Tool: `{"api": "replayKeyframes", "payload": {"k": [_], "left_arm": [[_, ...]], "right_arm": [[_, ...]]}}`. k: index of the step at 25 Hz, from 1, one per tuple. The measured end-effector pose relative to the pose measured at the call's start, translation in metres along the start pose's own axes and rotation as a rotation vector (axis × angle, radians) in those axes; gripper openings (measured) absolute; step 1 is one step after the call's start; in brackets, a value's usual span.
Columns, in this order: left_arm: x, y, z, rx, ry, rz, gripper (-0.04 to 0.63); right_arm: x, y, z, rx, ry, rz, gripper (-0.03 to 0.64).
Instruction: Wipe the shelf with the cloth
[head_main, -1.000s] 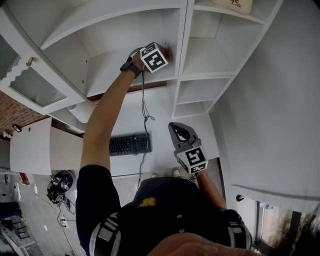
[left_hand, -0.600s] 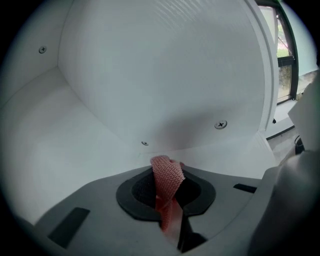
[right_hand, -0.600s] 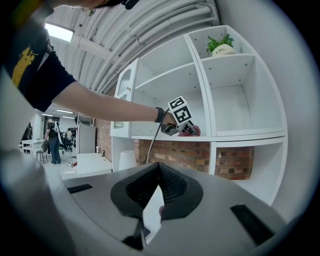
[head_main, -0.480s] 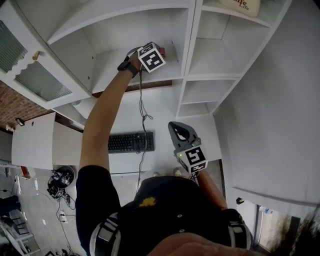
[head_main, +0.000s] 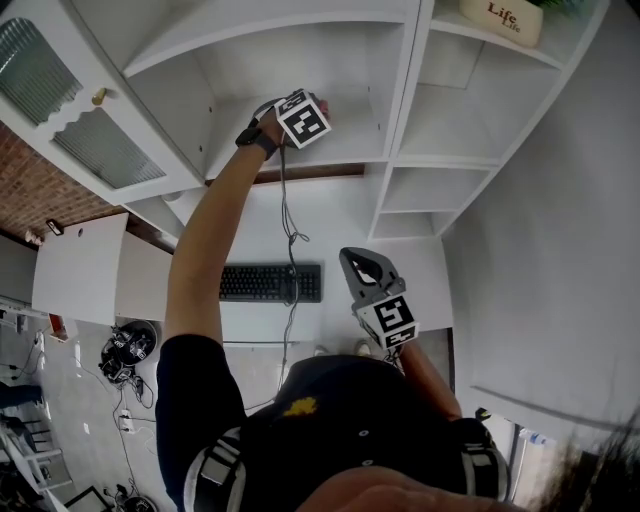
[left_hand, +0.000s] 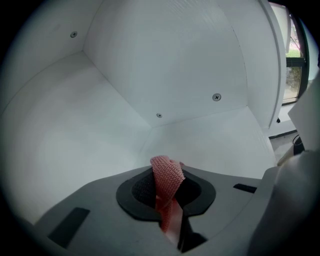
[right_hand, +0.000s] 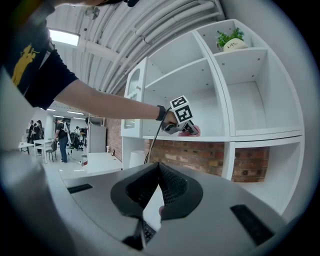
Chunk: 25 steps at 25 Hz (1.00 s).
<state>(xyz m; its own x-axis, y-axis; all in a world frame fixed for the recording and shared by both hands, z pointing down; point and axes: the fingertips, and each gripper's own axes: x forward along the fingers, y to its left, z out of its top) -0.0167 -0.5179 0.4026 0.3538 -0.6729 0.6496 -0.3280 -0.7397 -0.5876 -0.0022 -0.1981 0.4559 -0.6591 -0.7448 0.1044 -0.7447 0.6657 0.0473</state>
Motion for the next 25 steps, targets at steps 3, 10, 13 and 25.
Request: {"api": "replayKeyframes", "payload": {"k": [3, 10, 13, 25], "left_arm": [[-0.007, 0.008, -0.017, -0.024, 0.023, 0.016, 0.061], [-0.022, 0.017, -0.051, -0.074, 0.082, 0.043, 0.061], [-0.028, 0.021, -0.062, -0.091, 0.099, 0.058, 0.061], [-0.052, 0.034, -0.109, -0.163, 0.174, 0.123, 0.061]], "right_arm": [[0.005, 0.008, 0.002, -0.013, -0.007, 0.032, 0.005], [0.011, 0.024, 0.001, -0.028, -0.003, 0.086, 0.005], [0.013, 0.029, 0.003, -0.022, -0.006, 0.102, 0.005], [0.019, 0.047, 0.004, -0.017, -0.009, 0.165, 0.005]]}}
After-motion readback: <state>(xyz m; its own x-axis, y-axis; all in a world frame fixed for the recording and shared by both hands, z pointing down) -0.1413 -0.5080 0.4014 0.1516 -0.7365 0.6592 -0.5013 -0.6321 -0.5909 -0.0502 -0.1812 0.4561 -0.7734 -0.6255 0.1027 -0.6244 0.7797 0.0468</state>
